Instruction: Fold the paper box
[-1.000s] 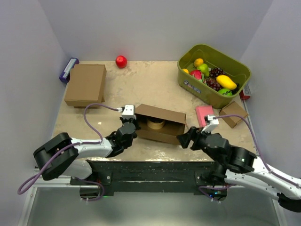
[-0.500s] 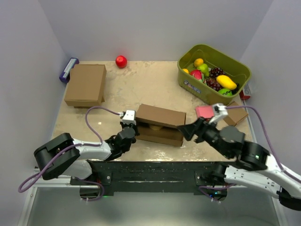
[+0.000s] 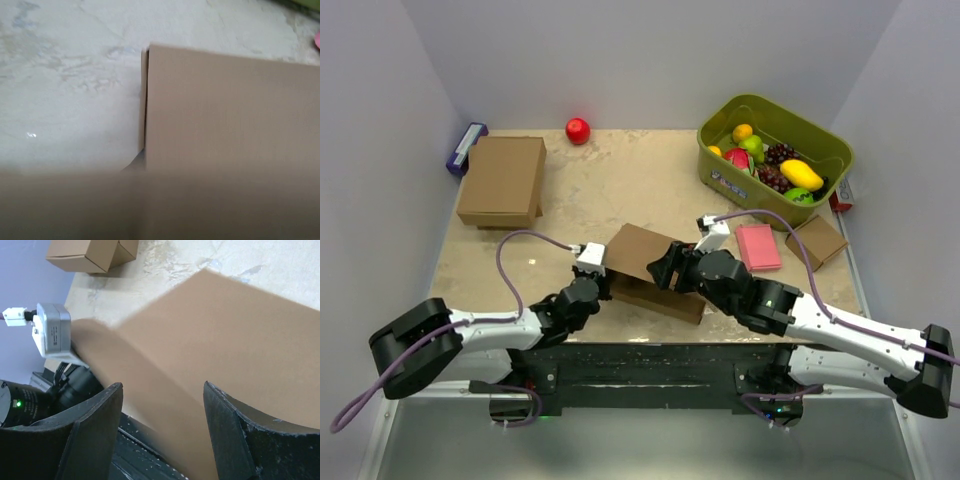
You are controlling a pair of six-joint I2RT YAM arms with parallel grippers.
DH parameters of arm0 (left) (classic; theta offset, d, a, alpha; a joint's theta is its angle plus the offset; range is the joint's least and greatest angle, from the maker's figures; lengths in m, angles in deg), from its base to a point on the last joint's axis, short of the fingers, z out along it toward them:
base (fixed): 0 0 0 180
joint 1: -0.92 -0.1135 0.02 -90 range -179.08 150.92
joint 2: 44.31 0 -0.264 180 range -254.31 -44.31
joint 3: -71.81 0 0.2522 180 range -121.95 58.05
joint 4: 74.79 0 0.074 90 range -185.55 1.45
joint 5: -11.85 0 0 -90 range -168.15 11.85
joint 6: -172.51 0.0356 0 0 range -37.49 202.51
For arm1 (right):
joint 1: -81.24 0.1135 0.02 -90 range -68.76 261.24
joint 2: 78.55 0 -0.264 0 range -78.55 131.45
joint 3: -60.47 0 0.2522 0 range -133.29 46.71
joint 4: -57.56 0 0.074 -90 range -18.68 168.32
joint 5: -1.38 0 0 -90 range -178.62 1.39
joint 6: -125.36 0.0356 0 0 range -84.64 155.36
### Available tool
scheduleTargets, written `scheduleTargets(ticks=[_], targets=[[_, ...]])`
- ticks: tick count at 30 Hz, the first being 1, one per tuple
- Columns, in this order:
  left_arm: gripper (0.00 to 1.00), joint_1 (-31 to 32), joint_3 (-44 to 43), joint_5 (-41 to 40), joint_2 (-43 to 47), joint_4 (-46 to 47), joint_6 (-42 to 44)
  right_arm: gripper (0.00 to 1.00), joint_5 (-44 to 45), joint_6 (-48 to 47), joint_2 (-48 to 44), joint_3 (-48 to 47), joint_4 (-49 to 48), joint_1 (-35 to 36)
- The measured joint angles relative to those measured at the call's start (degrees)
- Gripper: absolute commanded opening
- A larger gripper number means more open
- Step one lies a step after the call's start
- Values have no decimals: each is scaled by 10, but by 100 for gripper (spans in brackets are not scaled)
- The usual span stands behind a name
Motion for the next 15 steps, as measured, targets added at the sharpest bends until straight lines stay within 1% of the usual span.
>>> scheduleTargets(ticks=[1, 3, 4, 5, 7, 9, 15], targets=[[33, 2, 5, 13, 9, -19, -2, 68, 0, 2, 0, 6, -4, 0], [43, 6, 14, 29, 20, -54, -5, 68, 2, 7, 0, 18, -11, 0], [50, 8, 19, 37, 30, -64, -8, 68, 5, 10, -1, 26, -13, 0], [52, 9, 20, 45, 44, -76, -11, 68, 8, 14, -1, 33, -14, 0], [57, 11, 26, 64, 82, -105, -16, 68, 10, 21, -2, 45, -15, 0], [59, 12, 31, 85, 121, -138, -20, 68, 10, 31, -1, 59, -19, 0], [59, 13, 39, 139, 248, -240, -57, 68, 13, 56, -1, 96, -34, 0]])
